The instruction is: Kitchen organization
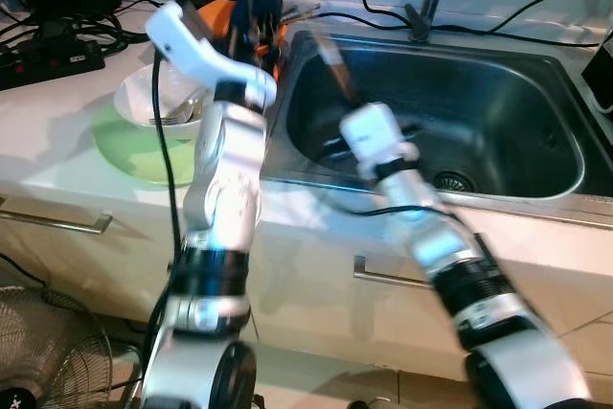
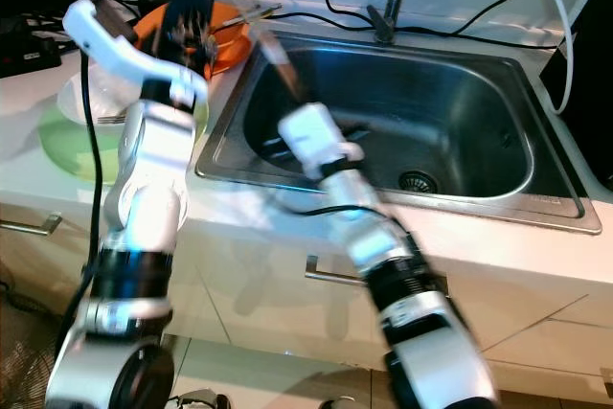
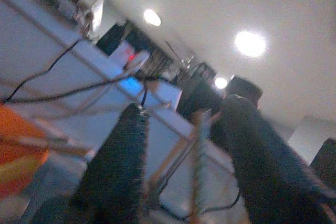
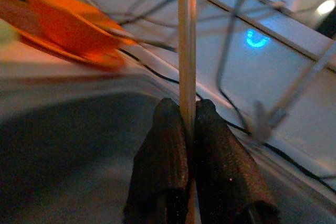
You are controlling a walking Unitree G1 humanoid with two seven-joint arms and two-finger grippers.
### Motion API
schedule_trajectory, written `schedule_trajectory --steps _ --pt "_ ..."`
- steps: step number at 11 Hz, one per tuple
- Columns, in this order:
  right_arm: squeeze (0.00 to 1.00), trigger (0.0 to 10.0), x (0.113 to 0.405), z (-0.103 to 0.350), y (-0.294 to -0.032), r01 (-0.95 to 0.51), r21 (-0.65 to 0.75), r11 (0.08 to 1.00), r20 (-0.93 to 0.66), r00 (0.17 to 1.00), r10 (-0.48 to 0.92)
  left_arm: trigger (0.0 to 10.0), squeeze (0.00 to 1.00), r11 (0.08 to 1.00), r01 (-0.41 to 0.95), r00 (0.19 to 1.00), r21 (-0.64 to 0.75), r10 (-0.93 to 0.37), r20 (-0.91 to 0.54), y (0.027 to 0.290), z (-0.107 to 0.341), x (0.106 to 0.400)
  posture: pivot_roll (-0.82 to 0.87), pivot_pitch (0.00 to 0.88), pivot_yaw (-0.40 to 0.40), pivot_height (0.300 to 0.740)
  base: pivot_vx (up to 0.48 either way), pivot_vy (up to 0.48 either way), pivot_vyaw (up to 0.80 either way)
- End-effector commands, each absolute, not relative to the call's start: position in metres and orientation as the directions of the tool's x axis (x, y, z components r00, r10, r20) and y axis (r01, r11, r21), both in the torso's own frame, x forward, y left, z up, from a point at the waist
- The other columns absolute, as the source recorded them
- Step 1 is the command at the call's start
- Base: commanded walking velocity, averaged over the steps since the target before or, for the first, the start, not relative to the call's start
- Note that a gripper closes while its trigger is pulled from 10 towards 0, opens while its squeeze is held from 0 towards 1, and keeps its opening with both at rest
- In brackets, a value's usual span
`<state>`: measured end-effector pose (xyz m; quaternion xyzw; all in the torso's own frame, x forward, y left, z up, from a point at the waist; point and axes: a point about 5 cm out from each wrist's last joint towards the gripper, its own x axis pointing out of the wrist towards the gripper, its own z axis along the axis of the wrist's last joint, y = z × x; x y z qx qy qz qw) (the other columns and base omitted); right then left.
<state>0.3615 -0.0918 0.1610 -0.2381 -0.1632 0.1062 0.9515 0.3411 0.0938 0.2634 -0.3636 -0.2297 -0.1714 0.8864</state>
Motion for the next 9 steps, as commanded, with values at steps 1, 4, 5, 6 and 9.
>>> schedule_trajectory --steps 1,4,5,6,9 --pt "0.0 0.0 0.366 0.169 -0.093 -0.106 -0.472 0.875 0.275 0.925 0.261 10.0 0.0 0.673 0.475 0.841 -0.567 -0.158 0.518 0.088 0.259 0.338 0.04 0.041 0.0 0.74 0.0 0.0 0.0" --pt "0.0 0.0 0.372 0.171 -0.105 -0.077 -0.474 0.877 0.267 0.937 0.226 10.0 0.0 0.72 0.422 0.87 -0.552 -0.149 0.471 0.101 0.248 0.335 0.05 0.042 -0.002 0.74 0.0 0.0 0.0" --pt "0.0 0.0 0.375 0.173 -0.117 -0.058 -0.462 0.885 0.254 0.947 0.195 10.0 0.0 0.765 0.407 0.879 -0.499 -0.18 0.441 0.108 0.241 0.332 0.05 0.041 -0.001 0.74 0.0 0.0 0.0" --pt "0.0 0.0 0.377 0.173 -0.125 -0.055 -0.458 0.887 0.246 0.951 0.186 10.0 0.0 0.82 0.393 0.889 -0.417 -0.223 0.399 0.112 0.23 0.329 0.05 0.042 -0.002 0.74 0.0 0.0 0.0" --pt "0.0 0.0 0.379 0.172 -0.152 -0.023 -0.43 0.902 0.217 0.968 0.128 10.0 0.0 0.941 0.327 0.925 -0.086 -0.3 0.233 0.119 0.193 0.328 0.06 0.032 -0.003 0.74 0.0 0.0 0.0"
